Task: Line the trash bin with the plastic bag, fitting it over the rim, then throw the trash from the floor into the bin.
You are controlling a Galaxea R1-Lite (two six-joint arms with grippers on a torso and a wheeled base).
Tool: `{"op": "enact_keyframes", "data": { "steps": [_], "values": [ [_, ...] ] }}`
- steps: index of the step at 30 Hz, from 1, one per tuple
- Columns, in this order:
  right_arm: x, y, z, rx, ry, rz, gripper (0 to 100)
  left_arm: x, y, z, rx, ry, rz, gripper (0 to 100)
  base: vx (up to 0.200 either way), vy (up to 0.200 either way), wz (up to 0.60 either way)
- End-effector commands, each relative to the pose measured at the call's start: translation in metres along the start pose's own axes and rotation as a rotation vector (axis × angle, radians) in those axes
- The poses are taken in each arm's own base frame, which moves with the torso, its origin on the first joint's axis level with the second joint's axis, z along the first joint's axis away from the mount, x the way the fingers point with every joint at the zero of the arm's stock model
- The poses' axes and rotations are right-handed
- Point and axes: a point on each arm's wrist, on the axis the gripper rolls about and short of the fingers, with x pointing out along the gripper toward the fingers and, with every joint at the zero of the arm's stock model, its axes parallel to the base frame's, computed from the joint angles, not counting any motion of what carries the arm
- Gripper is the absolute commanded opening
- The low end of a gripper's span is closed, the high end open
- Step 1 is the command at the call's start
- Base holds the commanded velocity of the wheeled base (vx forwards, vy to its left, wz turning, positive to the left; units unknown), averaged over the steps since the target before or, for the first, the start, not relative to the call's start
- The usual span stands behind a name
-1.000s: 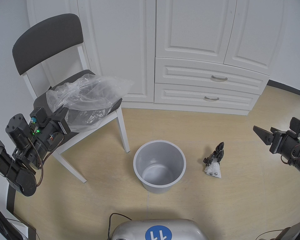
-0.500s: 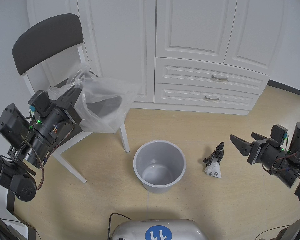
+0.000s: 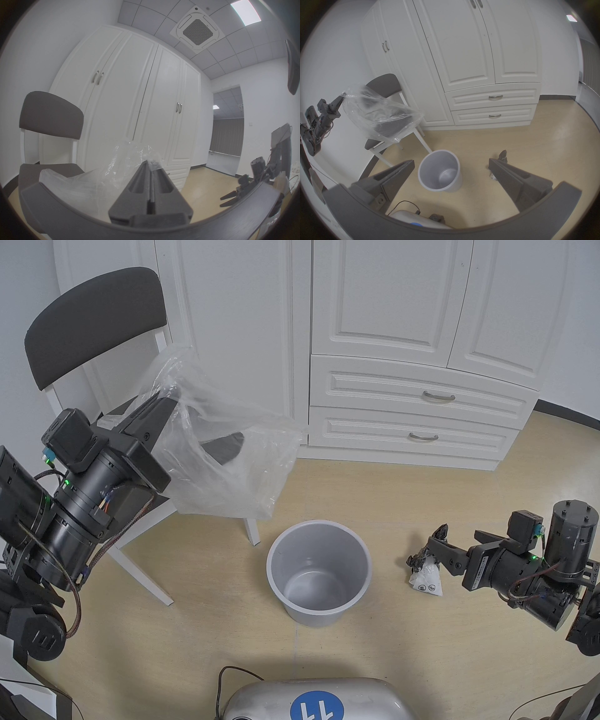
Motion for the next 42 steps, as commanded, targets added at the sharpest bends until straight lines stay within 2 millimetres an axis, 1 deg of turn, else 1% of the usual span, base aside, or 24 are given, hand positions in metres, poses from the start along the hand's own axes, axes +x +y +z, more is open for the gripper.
{"op": "enact_keyframes", "data": {
  "steps": [1, 4, 6, 10, 12, 14, 19, 32, 36, 42],
  "values": [
    [0.004, 0.006, -0.006, 0.006, 0.030, 0.019, 100, -0.002, -0.009, 0.005, -0.017, -0.016, -0.033, 0, 0.000, 0.000, 0.00],
    [0.004, 0.014, -0.009, 0.043, 0.043, 0.054, 100, -0.004, -0.022, 0.011, -0.043, -0.035, -0.045, 0, 0.000, 0.000, 0.00],
    [0.006, 0.016, -0.011, 0.047, 0.052, 0.056, 100, -0.005, -0.026, 0.013, -0.052, -0.043, -0.055, 0, 0.000, 0.000, 0.00],
    [0.007, 0.015, -0.013, 0.044, 0.061, 0.052, 100, -0.009, -0.034, 0.015, -0.071, -0.040, -0.089, 0, 0.000, 0.000, 0.00],
    [0.007, 0.016, -0.012, 0.045, 0.057, 0.054, 100, -0.010, -0.035, 0.016, -0.074, -0.043, -0.093, 0, 0.000, 0.000, 0.00],
    [0.005, 0.015, -0.010, 0.047, 0.050, 0.056, 100, -0.012, -0.042, 0.016, -0.089, -0.042, -0.121, 0, 0.000, 0.000, 0.00],
    [0.006, 0.014, -0.011, 0.049, 0.051, 0.050, 100, -0.018, -0.051, 0.018, -0.110, -0.041, -0.160, 0, 0.000, 0.000, 0.00],
    [0.008, 0.013, -0.010, 0.054, 0.041, 0.055, 100, -0.022, -0.061, 0.023, -0.135, -0.057, -0.205, 0, 0.000, 0.000, 0.00],
    [0.007, 0.013, -0.012, 0.051, 0.047, 0.055, 100, -0.029, -0.069, 0.038, -0.217, -0.098, -0.256, 0, 0.000, 0.000, 0.00],
    [0.006, 0.012, -0.013, 0.049, 0.054, 0.054, 100, -0.032, -0.071, 0.045, -0.239, -0.121, -0.268, 0, 0.000, 0.000, 0.00]
  ]
}}
